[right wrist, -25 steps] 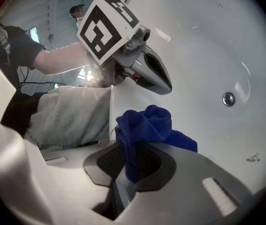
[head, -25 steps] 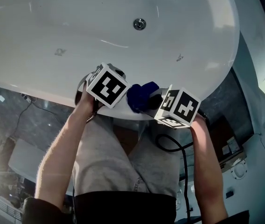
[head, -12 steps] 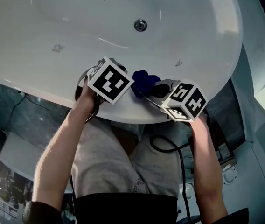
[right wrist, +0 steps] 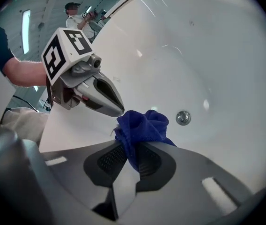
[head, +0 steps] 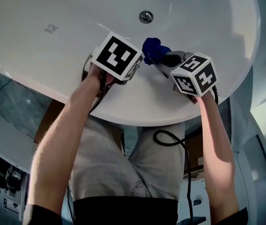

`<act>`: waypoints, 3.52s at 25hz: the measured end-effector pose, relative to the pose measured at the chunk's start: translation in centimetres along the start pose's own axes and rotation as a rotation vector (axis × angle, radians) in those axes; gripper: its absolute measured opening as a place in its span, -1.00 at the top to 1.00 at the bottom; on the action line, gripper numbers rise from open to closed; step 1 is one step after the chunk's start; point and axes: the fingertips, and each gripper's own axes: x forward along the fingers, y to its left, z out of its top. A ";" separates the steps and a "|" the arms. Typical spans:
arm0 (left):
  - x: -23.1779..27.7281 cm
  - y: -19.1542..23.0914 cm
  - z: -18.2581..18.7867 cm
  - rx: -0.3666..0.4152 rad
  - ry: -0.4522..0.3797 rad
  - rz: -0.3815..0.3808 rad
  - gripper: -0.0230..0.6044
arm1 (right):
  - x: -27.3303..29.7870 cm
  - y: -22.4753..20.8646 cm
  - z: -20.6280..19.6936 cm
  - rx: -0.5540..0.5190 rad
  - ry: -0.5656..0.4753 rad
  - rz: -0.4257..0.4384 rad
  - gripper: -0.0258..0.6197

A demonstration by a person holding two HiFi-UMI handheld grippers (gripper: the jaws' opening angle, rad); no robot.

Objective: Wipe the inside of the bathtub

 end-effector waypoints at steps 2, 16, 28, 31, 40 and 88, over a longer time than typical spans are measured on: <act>1.0 0.8 0.3 0.002 0.004 0.023 0.91 | 1.0 -2.2 0.2 -0.044 0.034 -0.030 0.77; 6.6 4.6 -0.7 0.045 0.102 0.118 0.91 | 9.0 -11.1 -2.0 -0.260 0.242 -0.110 0.77; 7.5 4.6 -1.5 0.032 0.102 0.104 0.91 | 14.0 -11.4 -2.0 -0.235 0.286 -0.092 0.77; 6.9 4.9 -1.3 0.048 0.103 0.138 0.91 | 15.3 -11.5 -1.7 -0.252 0.293 -0.085 0.77; 5.5 4.9 -0.7 0.069 0.087 0.166 0.91 | 14.3 -11.6 -5.0 -0.328 0.498 -0.092 0.78; -8.2 -5.6 -0.9 0.067 -0.051 0.033 0.91 | -2.7 12.7 -8.2 0.048 0.480 0.347 0.78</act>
